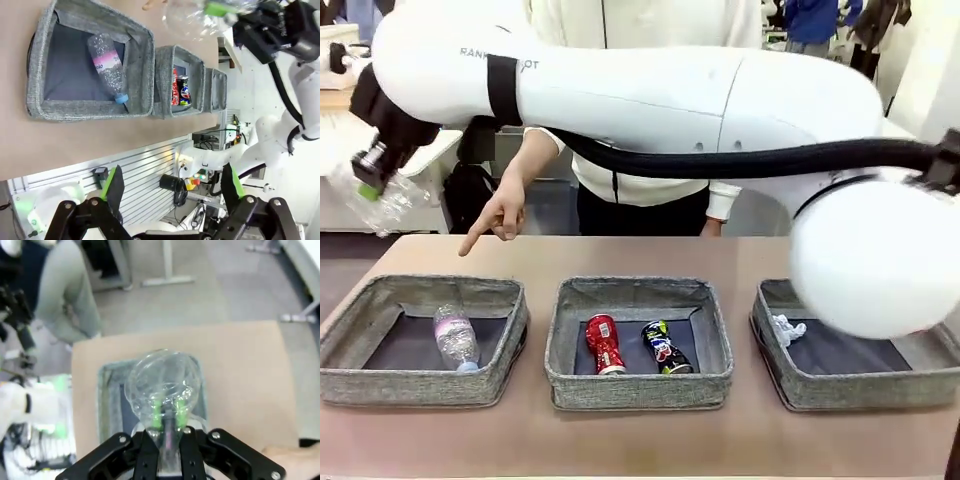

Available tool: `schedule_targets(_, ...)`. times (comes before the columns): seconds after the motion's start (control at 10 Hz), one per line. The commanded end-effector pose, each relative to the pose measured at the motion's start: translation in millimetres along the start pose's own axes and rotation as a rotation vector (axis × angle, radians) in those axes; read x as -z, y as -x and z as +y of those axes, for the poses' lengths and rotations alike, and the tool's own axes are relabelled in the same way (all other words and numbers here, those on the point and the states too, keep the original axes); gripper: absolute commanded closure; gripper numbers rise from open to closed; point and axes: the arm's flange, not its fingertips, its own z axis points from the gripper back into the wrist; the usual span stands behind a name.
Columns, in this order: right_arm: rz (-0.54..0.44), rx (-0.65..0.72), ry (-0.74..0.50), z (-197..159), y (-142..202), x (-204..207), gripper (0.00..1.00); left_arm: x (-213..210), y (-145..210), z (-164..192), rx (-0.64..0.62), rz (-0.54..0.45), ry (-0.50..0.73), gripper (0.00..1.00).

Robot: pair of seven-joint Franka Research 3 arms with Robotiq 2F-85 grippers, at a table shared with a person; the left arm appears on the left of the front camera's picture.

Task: Sort the waste into the appropriate baskets.
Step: Place the picked waste into the Fabric basket indicated by the person.

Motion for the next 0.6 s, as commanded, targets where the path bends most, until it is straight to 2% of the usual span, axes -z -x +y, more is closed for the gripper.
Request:
schedule_targets(0.0, 0.198, -0.1, -0.017, 42.7, 84.2, -3.9, 0.89, -1.4, 3.2, 2.5, 0.01, -0.005, -0.006, 0.0)
schedule_targets(0.1, 0.303, -0.162, -0.084, 49.6, 93.7, 13.7, 0.89, -1.4, 3.2, 2.5, 0.01, -0.005, -0.006, 0.0)
schedule_targets(0.2, 0.343, -0.199, -0.13, 54.8, 100.0, 20.0, 0.89, -1.4, 3.2, 2.5, 0.01, -0.005, -0.006, 0.0)
schedule_targets(0.3, 0.384, -0.197, -0.107, 54.8, 103.2, 22.2, 0.89, -1.4, 3.2, 2.5, 0.01, -0.005, -0.006, 0.0)
schedule_targets(0.5, 0.376, -0.178, -0.092, 54.4, 103.9, 19.9, 0.89, -1.4, 3.2, 2.5, 0.01, -0.005, -0.006, 0.0)
